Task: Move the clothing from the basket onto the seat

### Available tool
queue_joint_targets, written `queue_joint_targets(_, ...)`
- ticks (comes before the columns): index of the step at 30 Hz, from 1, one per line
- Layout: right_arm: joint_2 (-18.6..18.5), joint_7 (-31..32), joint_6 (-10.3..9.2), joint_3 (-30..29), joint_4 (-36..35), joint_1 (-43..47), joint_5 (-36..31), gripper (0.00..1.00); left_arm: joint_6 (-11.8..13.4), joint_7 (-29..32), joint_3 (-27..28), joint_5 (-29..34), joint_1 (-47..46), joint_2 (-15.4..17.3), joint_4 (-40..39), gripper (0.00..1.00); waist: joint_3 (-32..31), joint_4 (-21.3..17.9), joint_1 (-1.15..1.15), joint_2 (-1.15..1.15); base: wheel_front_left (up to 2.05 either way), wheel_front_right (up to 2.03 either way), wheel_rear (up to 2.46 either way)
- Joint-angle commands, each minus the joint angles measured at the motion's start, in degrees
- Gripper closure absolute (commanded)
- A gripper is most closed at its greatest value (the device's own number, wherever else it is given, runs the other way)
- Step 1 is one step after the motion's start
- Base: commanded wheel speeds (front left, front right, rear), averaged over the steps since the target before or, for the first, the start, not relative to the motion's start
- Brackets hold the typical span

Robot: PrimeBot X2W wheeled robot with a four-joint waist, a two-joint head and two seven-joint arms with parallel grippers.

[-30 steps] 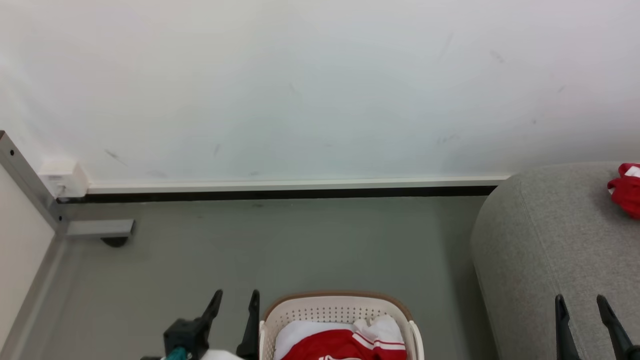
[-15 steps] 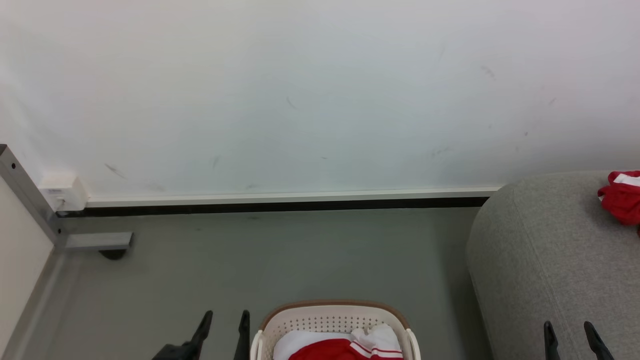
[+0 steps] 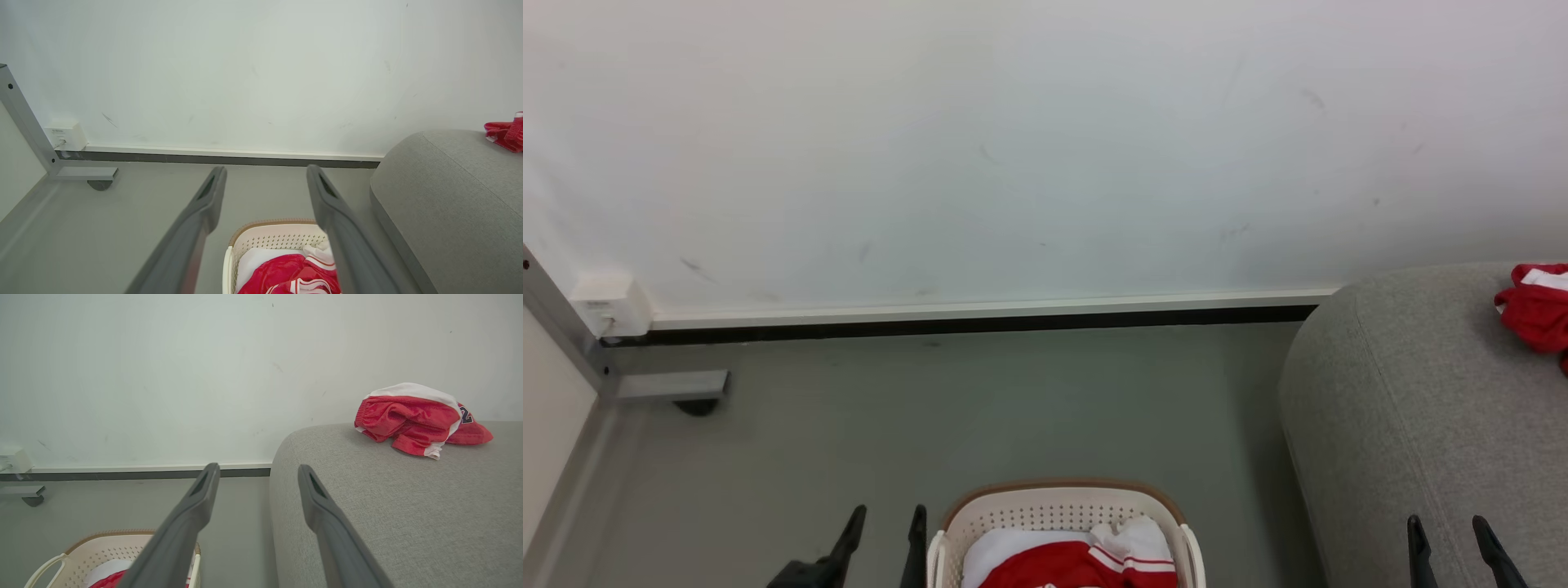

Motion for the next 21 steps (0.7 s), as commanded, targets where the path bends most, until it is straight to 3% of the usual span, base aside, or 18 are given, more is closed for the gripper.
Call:
queue_joint_targets(1,0.0,0.0,-0.14,0.0,-0.7,-1.1,0.4,0.00,-0.7,0.0,-0.1,0.7,-0.5,-0.3,0.2,0.00,0.9,-0.6,0.00,0.00,0.00,0.00,0.00)
queue_joint_targets(11,0.0,0.0,-0.14,0.7,-5.0,-5.9,1.0,0.00,-5.3,0.5,-3.8,4.4,-10.6,0.4,6.7,0.00,9.2,-4.9,0.00,0.00,0.00,0.00,0.00)
queue_joint_targets(21,0.0,0.0,-0.14,2.6,-10.4,-13.2,3.8,0.00,-8.2,13.4,-12.7,11.5,-27.6,2.0,21.8,0.00,24.2,-11.0,0.00,0.00,0.00,0.00,0.00)
